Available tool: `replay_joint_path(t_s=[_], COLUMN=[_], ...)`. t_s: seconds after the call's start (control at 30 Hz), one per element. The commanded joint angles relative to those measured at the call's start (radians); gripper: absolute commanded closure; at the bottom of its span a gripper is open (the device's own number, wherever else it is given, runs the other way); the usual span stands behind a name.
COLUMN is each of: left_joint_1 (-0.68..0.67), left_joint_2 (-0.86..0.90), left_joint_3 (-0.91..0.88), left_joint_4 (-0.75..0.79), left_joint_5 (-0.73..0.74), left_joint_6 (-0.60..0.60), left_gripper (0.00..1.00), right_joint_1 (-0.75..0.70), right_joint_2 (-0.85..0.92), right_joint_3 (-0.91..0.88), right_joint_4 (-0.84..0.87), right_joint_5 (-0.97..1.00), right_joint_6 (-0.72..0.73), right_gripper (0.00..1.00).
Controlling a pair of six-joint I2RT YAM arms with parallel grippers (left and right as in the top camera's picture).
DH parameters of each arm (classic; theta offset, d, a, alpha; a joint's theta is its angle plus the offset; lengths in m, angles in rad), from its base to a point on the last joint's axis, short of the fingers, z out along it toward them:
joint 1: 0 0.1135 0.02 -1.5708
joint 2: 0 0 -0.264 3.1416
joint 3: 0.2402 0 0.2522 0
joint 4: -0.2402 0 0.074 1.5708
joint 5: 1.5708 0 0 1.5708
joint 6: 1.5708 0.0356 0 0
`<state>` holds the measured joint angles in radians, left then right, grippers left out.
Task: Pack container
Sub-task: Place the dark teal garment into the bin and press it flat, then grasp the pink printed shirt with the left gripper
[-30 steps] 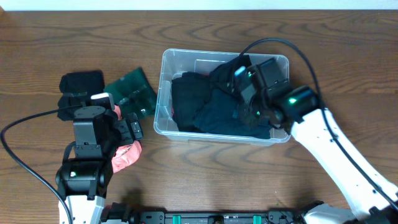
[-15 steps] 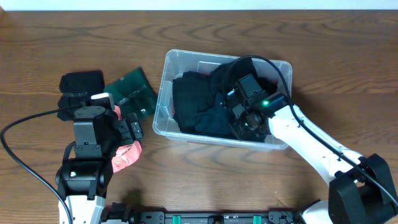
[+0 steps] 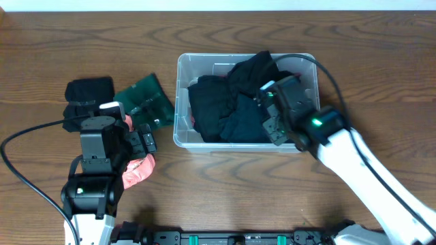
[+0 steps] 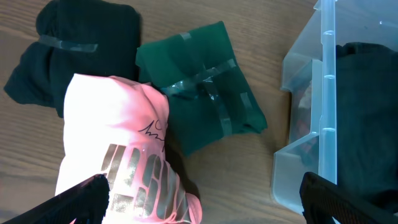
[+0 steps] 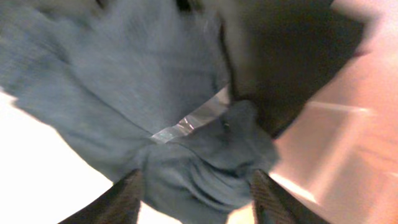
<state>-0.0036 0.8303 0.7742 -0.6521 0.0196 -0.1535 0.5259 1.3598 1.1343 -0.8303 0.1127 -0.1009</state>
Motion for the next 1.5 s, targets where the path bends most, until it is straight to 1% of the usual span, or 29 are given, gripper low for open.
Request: replay_joint_path(t_s=[0.0, 0.07, 0.13, 0.2, 0.3, 0.4, 0.53, 0.67, 0.8, 0.87, 0.9, 0.93, 0.97, 1.0, 1.03, 1.07, 1.1, 1.13, 1.2, 1.3, 1.43, 1.47], left_joint_1=[0.038, 0.099, 0.198, 0.304, 0.438, 0.515, 0.528, 0.522, 0.522, 0.522, 0.522, 0.522, 0.522, 0.522, 0.522, 0.522, 0.522, 0.522, 0.522, 0.522, 0.521, 0.516], left_joint_2=[-0.008, 0.021, 0.086, 0.168, 0.307, 0.453, 0.64, 0.773, 0.866, 0.891, 0.898, 0.898, 0.896, 0.89, 0.883, 0.872, 0.857, 0.84, 0.786, 0.664, 0.455, 0.413], left_joint_3=[0.051, 0.083, 0.125, 0.162, 0.189, 0.188, 0.188, 0.188, 0.188, 0.188, 0.188, 0.188, 0.188, 0.188, 0.188, 0.188, 0.188, 0.188, 0.188, 0.195, 0.241, 0.256], left_joint_4=[-0.016, -0.057, -0.108, -0.136, -0.134, -0.13, -0.116, -0.066, -0.026, -0.022, -0.023, -0.027, -0.035, -0.043, -0.054, -0.064, -0.075, -0.083, -0.097, -0.112, -0.126, -0.124], left_joint_5=[-0.01, -0.013, -0.012, 0.004, 0.105, 0.156, 0.183, 0.238, 0.243, 0.292, 0.334, 0.362, 0.391, 0.428, 0.469, 0.503, 0.531, 0.542, 0.566, 0.605, 0.754, 0.785], left_joint_6=[-0.001, -0.001, -0.001, -0.002, -0.001, 0.009, 0.079, 0.135, 0.135, 0.138, 0.148, 0.154, 0.154, 0.156, 0.167, 0.179, 0.187, 0.187, 0.188, 0.187, 0.179, 0.163], left_gripper=[0.02, 0.02, 0.02, 0.02, 0.02, 0.02, 0.02, 0.02, 0.02, 0.02, 0.0, 0.06, 0.16, 0.3, 0.48, 0.62, 0.71, 0.77, 0.86, 0.94, 0.94, 0.94], right_joint_1=[-0.025, -0.055, -0.089, -0.116, -0.149, -0.172, -0.189, -0.189, -0.19, -0.19, -0.19, -0.19, -0.19, -0.19, -0.192, -0.194, -0.195, -0.195, -0.198, -0.209, -0.257, -0.273], right_joint_2=[-0.1, -0.135, -0.148, -0.147, -0.138, -0.132, -0.131, -0.131, -0.131, -0.131, -0.131, -0.131, -0.131, -0.131, -0.131, -0.131, -0.131, -0.131, -0.136, -0.16, -0.218, -0.232], right_joint_3=[0.025, 0.025, 0.025, 0.025, 0.025, 0.024, 0.024, 0.023, 0.023, 0.023, 0.023, 0.023, 0.023, 0.023, 0.023, 0.023, 0.023, 0.023, 0.023, 0.026, 0.045, 0.049], right_joint_4=[-0.002, -0.003, -0.013, -0.035, -0.068, -0.085, -0.088, -0.086, -0.087, -0.088, -0.087, -0.087, -0.087, -0.086, -0.085, -0.085, -0.083, -0.082, -0.078, -0.063, -0.036, -0.031], right_joint_5=[0.018, 0.016, 0.013, 0.013, 0.013, 0.014, 0.013, 0.014, 0.013, 0.013, 0.014, 0.014, 0.014, 0.015, 0.018, 0.024, 0.039, 0.06, 0.114, 0.167, 0.176, 0.176], right_joint_6=[-0.021, -0.007, 0.006, 0.018, 0.037, 0.037, 0.037, 0.037, 0.037, 0.037, 0.037, 0.037, 0.037, 0.037, 0.038, 0.042, 0.056, 0.072, 0.109, 0.146, 0.168, 0.168], right_gripper=[0.27, 0.23, 0.2, 0.19, 0.18, 0.18, 0.18, 0.18, 0.18, 0.19, 0.19, 0.2, 0.21, 0.23, 0.24, 0.25, 0.25, 0.25, 0.25, 0.24, 0.22, 0.2])
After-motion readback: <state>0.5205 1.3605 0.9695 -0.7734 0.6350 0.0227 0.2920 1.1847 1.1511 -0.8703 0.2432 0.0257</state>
